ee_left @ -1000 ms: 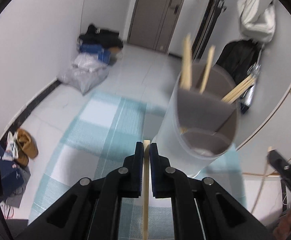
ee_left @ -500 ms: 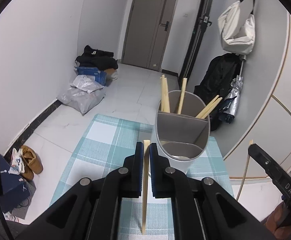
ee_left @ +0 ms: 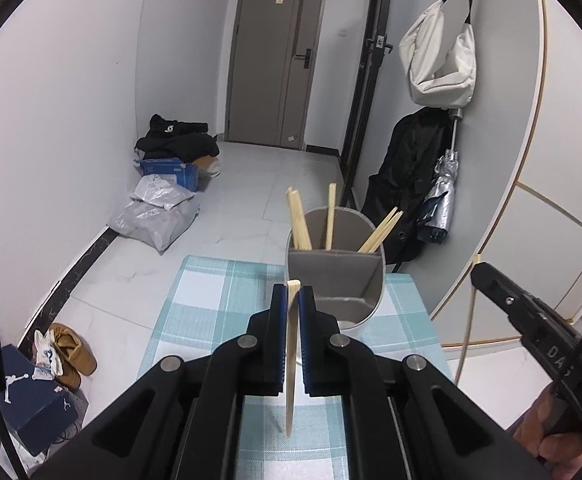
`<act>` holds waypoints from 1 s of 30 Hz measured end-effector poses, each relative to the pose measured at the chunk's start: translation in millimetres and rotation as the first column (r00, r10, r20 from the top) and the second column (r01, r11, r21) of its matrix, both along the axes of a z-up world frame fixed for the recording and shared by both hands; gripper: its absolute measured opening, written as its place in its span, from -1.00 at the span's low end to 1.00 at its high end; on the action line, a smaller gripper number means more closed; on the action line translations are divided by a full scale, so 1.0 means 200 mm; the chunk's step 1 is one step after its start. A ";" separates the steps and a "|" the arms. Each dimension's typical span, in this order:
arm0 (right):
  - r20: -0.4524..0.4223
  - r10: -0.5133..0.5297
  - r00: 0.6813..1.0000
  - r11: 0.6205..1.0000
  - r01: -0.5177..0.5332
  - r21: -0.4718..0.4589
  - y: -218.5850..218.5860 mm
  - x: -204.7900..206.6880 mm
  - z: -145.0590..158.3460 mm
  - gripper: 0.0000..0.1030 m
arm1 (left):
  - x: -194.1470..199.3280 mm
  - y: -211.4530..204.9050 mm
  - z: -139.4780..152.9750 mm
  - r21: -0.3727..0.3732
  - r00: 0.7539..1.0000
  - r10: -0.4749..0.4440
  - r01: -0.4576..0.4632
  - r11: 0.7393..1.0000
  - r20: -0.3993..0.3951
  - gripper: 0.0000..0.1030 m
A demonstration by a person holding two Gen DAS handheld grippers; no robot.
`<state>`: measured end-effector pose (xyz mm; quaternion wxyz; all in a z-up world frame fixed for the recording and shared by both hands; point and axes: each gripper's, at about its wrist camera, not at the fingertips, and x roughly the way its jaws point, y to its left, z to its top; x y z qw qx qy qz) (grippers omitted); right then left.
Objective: Organize utensils
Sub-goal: 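Carry both held chopsticks up above the white holder, then lower both chopsticks into the holder compartments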
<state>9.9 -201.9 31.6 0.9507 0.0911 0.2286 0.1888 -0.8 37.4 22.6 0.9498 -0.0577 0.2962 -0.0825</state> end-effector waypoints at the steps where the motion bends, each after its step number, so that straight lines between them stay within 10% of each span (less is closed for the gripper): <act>1: 0.003 -0.002 1.000 1.000 0.002 0.004 0.00 0.00 0.01 -0.90 | 0.00 0.00 0.02 0.002 1.000 -0.007 0.006 1.000 0.006 -0.95; 30: 0.205 0.026 0.978 0.996 -0.043 0.077 0.05 0.51 0.53 -0.90 | 0.37 0.01 0.59 -0.089 0.983 -0.088 0.103 0.991 0.162 -0.95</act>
